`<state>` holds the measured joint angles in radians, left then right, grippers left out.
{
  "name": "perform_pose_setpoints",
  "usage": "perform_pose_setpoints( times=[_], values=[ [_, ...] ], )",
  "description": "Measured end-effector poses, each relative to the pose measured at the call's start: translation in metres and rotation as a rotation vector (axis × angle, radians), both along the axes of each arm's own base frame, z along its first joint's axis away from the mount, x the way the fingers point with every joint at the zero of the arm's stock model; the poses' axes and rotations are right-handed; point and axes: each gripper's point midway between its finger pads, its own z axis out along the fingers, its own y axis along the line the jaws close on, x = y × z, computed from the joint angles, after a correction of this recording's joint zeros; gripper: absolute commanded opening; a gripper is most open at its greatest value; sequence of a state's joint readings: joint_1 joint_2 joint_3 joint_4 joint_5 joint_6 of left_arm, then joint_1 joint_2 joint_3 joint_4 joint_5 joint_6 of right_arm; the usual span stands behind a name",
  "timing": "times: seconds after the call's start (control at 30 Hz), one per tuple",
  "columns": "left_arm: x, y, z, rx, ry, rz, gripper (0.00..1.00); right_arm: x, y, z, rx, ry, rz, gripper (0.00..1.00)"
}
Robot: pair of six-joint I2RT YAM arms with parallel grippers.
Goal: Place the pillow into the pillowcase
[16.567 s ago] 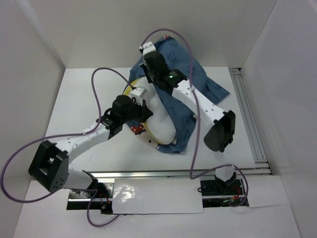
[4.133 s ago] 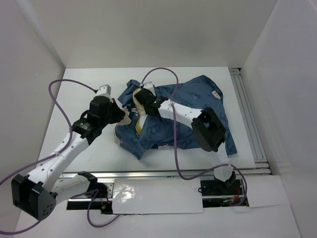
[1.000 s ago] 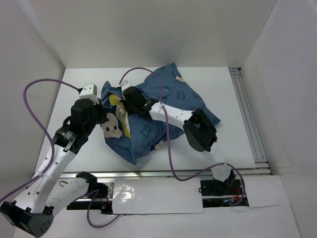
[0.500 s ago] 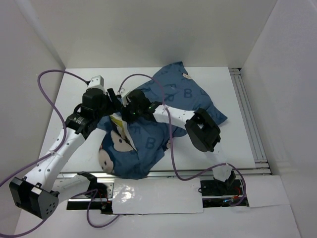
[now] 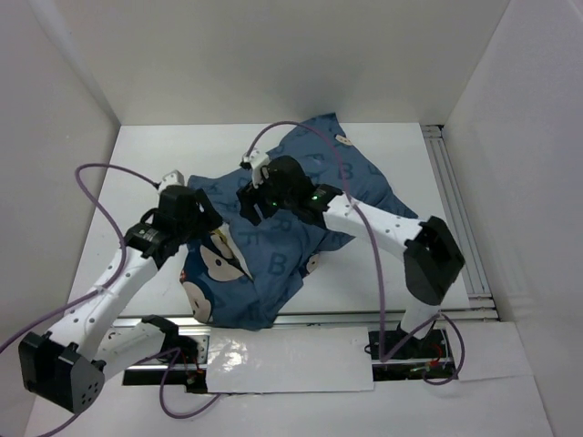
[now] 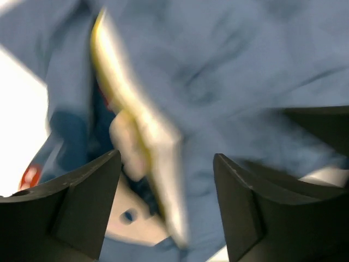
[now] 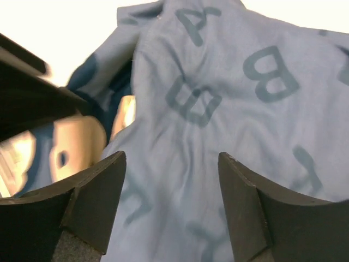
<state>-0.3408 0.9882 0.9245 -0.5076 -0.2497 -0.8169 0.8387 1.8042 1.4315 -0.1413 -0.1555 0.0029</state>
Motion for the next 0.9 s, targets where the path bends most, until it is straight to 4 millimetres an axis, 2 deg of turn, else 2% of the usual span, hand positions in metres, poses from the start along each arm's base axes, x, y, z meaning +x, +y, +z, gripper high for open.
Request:
perform_pose_setpoints(
  times=[0.03, 0.07, 0.17, 0.23, 0.37, 0.43, 0.53, 0.6, 0.67, 0.7, 0.8, 0.9],
  values=[
    [-0.007, 0.002, -0.021, 0.011, 0.06, 0.004, 0.79, -0.005, -0.007, 0.011, 0.014, -0.01, -0.009, 0.71],
    [-0.014, 0.003, -0.042, 0.016, 0.119, 0.013, 0.79, -0.009, -0.011, 0.02, 0.029, -0.017, -0.01, 0.59],
    [-0.038, 0.009, -0.092, 0.035, 0.284, 0.046, 0.79, -0.019, -0.011, 0.044, 0.078, -0.037, 0.027, 0.43],
    [-0.05, 0.011, -0.11, 0.034, 0.348, 0.061, 0.79, -0.029, -0.005, 0.045, 0.084, -0.033, 0.078, 0.43],
    [-0.053, 0.007, -0.123, 0.005, 0.372, 0.068, 0.85, -0.049, 0.019, 0.024, 0.042, 0.004, 0.166, 0.43],
    [-0.048, 0.004, -0.13, -0.006, 0.38, 0.073, 0.86, -0.054, 0.03, 0.01, 0.015, 0.025, 0.191, 0.43],
    [-0.041, 0.0, -0.143, -0.01, 0.404, 0.082, 0.86, -0.056, 0.039, -0.019, -0.035, 0.071, 0.207, 0.48],
    [-0.036, -0.004, -0.154, -0.01, 0.425, 0.08, 0.59, -0.055, 0.039, -0.04, -0.074, 0.105, 0.204, 0.49],
    [-0.033, -0.006, -0.166, -0.007, 0.458, 0.08, 0.22, -0.054, 0.038, -0.057, -0.112, 0.133, 0.194, 0.49],
    [-0.033, -0.006, -0.172, -0.003, 0.48, 0.081, 0.0, -0.052, 0.038, -0.065, -0.132, 0.143, 0.187, 0.49],
    [-0.034, -0.005, -0.182, 0.009, 0.518, 0.081, 0.0, -0.048, 0.04, -0.079, -0.167, 0.163, 0.176, 0.52],
    [-0.033, -0.004, -0.175, 0.0, 0.501, 0.085, 0.0, -0.047, 0.043, -0.081, -0.177, 0.165, 0.174, 0.61]
  ],
)
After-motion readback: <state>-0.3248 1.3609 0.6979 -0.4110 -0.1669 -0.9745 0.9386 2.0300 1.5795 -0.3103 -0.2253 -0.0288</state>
